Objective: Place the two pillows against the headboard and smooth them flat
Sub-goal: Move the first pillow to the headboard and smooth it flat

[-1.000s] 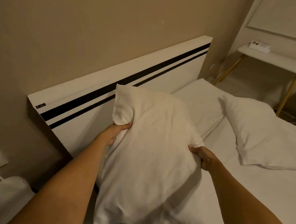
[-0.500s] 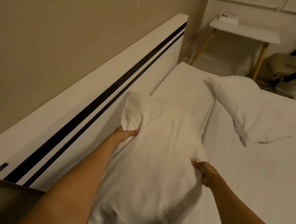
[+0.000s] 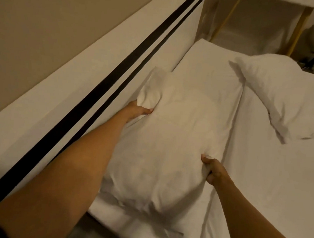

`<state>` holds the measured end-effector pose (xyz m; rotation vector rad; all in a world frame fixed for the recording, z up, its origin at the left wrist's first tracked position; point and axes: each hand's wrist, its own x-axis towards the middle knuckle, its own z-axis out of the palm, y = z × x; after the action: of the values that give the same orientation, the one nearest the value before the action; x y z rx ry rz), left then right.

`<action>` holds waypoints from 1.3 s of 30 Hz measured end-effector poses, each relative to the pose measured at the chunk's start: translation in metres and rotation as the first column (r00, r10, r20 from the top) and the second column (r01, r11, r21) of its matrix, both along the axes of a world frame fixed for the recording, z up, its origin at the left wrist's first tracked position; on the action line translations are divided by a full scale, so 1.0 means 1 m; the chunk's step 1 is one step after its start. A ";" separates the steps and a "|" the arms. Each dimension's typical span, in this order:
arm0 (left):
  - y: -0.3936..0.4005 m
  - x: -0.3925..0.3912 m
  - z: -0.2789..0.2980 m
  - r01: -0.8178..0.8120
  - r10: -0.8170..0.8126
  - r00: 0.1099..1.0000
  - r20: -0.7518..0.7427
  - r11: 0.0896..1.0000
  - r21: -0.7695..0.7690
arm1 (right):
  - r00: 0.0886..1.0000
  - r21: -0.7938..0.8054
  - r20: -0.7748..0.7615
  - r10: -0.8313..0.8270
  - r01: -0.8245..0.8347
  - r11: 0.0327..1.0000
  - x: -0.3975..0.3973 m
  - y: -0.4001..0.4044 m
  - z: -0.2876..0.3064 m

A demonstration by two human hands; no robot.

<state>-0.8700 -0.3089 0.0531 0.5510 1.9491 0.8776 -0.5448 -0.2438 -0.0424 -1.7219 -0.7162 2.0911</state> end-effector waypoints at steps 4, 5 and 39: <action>0.024 -0.023 -0.038 -0.015 0.015 0.996 -0.092 1.000 0.006 | 1.000 0.015 -0.025 -0.001 0.001 1.000 -0.031 0.018 -0.044; 0.028 -0.028 -0.048 -0.012 0.011 0.994 -0.112 1.000 -0.007 | 0.999 0.018 -0.033 -0.001 0.002 1.000 -0.038 0.021 -0.058; 0.025 0.078 -0.199 -0.429 0.291 0.692 -0.661 0.902 -0.052 | 0.332 0.442 0.892 0.308 -0.784 -0.436 -0.219 0.104 -0.095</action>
<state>-0.7922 -0.2840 -0.1454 0.3657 2.8247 0.7620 -0.7634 -0.1396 -0.1378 -0.5865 -2.9784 0.5704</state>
